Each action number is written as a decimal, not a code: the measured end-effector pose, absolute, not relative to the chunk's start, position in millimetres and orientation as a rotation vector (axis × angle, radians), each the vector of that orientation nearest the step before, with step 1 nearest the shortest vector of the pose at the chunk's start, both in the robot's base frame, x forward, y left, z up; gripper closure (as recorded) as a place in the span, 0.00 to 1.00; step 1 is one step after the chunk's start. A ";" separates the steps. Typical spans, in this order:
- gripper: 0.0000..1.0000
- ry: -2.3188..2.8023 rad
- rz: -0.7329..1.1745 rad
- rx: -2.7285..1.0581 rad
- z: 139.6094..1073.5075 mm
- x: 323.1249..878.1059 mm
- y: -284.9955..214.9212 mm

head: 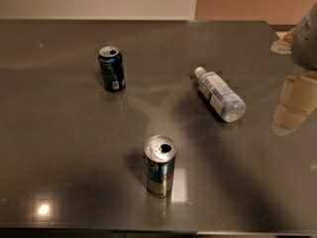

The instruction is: Move blue plastic bottle near redbull can

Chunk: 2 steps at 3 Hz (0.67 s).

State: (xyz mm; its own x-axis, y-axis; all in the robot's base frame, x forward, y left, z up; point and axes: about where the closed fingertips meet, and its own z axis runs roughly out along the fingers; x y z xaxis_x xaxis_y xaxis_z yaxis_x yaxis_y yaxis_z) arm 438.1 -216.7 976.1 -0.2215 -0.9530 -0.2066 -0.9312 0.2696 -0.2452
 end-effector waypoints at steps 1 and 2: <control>0.00 2.232 -0.098 -1.725 976.1 438.1 -216.7; 0.00 2.245 -0.098 -1.711 977.7 441.4 -217.0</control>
Offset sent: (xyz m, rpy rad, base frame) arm 0.0072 -0.0024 -0.0021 0.0018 0.0327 -0.0311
